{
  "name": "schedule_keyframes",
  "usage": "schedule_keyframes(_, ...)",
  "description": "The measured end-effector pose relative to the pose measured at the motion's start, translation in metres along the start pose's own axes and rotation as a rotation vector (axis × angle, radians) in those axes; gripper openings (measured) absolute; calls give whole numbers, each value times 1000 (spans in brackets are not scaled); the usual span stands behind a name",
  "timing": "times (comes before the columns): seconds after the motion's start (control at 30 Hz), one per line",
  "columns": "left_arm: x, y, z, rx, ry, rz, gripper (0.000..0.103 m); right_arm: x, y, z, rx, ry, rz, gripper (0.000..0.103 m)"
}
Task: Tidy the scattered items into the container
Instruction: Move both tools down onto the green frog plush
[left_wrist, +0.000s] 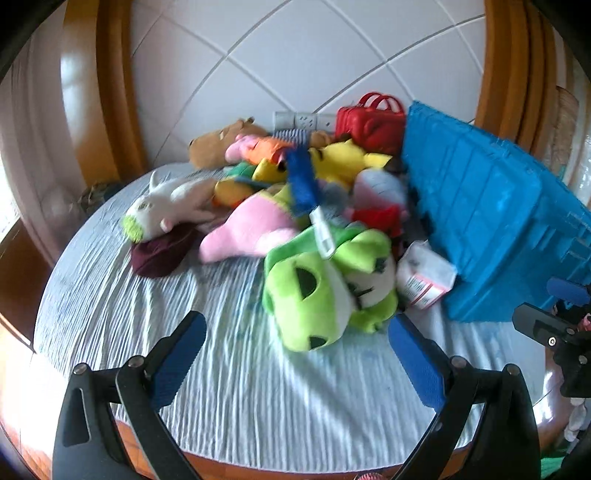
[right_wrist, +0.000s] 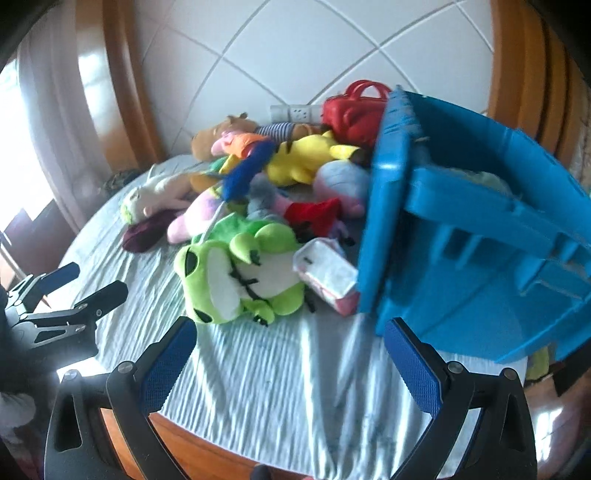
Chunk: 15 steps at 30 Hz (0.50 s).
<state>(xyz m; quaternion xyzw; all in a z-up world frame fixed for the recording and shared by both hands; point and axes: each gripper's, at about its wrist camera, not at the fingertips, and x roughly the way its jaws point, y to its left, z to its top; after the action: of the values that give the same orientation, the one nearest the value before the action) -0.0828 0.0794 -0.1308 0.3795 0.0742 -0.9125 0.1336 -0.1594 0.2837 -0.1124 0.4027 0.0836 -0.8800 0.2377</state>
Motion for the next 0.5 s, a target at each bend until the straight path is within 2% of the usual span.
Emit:
schedule_keyframes(0.3,31,23,-18,-50,73,22,101,40,28,3,-60,50,47,102)
schedule_keyframes(0.4,42,29,-20,-82,90,52,101,55,31,8,-74,62,73,102)
schedule_keyframes(0.5,55,32,-21,-106,108,61,101,73,33,16,-92,74,96,87)
